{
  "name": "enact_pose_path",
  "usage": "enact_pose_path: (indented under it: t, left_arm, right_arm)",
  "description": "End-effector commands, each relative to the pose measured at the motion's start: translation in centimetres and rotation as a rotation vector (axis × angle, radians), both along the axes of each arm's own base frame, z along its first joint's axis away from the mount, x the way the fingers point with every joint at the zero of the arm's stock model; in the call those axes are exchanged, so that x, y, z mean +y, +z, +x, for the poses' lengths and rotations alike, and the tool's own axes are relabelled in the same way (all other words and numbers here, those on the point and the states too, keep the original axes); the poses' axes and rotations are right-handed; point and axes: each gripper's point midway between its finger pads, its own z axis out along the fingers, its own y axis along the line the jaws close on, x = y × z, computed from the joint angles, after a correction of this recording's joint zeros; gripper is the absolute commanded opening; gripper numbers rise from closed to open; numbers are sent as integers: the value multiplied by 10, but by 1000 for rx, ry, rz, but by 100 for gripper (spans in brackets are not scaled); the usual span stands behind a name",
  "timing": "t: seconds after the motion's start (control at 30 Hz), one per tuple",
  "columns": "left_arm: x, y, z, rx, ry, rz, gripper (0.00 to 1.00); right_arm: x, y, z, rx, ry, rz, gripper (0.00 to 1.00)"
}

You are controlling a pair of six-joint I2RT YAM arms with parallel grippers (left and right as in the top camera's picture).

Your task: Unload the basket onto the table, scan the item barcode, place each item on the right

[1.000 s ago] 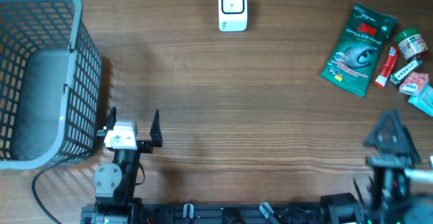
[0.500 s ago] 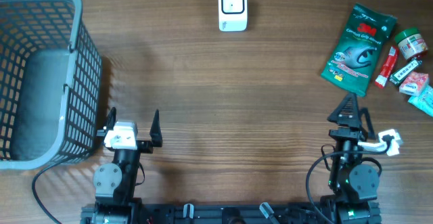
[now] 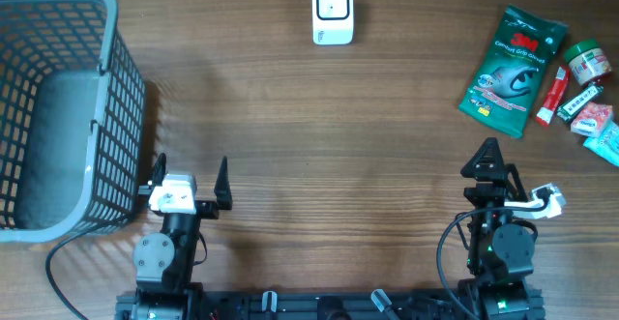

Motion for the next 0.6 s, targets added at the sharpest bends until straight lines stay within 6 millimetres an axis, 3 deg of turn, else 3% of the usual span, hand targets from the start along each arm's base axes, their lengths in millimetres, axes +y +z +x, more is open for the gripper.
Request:
enact_pose_path:
  t: [0.0,0.17,0.37,0.57]
  left_arm:
    - [-2,-1,0,1,-11,-7,100]
    - [-2,-1,0,1,-11,-7,100]
    - [-2,-1,0,0,-11,-7,100]
    - [-2,-1,0,0,-11,-7,100]
  right_arm:
    - [-1,1,0,-7,-8,13,100]
    - [-1,2,-1,-39,-14,101,100]
    - [-6,21,-6,-198,-32,335,100]
    - [-9,24,-8,-329,-49,720,100]
